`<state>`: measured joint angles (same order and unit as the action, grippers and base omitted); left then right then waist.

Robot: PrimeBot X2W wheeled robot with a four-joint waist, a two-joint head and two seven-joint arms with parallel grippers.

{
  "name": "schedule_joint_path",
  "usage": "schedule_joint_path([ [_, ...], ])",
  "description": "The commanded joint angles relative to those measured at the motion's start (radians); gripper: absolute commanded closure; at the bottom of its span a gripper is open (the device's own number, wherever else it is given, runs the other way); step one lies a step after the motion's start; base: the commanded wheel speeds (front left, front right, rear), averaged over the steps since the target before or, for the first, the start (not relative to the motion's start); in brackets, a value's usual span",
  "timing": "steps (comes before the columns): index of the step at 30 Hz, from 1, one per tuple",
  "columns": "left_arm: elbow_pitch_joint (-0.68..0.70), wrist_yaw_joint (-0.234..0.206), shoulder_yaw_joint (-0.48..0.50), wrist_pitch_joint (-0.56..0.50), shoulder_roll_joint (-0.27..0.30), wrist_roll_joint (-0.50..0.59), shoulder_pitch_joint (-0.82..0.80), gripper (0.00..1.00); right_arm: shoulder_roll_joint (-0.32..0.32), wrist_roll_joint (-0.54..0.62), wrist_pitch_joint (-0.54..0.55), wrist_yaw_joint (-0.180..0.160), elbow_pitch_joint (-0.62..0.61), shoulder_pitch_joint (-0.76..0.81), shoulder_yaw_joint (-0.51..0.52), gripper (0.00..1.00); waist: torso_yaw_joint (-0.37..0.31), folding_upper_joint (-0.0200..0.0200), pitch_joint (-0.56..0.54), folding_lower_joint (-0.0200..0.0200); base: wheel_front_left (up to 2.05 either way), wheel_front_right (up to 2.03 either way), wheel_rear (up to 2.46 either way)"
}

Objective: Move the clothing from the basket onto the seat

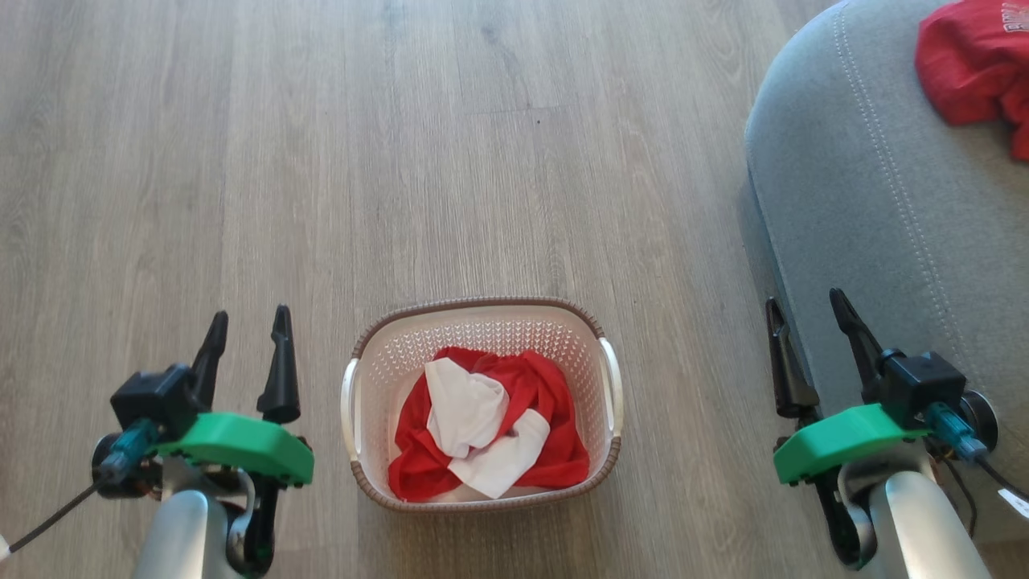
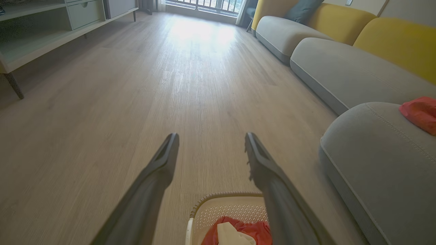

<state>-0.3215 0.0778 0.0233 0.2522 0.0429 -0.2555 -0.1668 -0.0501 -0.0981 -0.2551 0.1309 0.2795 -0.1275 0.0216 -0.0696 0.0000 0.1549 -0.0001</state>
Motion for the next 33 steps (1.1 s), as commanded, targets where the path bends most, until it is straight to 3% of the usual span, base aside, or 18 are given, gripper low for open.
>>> schedule_joint_path([
  [1, 0.026, 0.005, 0.032, 0.009, 0.008, 0.000, -0.010, 0.00, 0.000, -0.006, -0.007, 0.000, -0.029, -0.008, -0.026, 0.00, 0.002, 0.0000, 0.002, 0.0001, 0.00, 0.00, 0.00],
  [33, 0.039, -0.001, -0.019, 0.010, 0.007, -0.020, 0.001, 0.00, 0.000, -0.003, -0.007, 0.000, -0.033, -0.027, -0.034, 0.00, 0.018, 0.0000, 0.001, 0.0001, 0.00, 0.00, 0.00],
])
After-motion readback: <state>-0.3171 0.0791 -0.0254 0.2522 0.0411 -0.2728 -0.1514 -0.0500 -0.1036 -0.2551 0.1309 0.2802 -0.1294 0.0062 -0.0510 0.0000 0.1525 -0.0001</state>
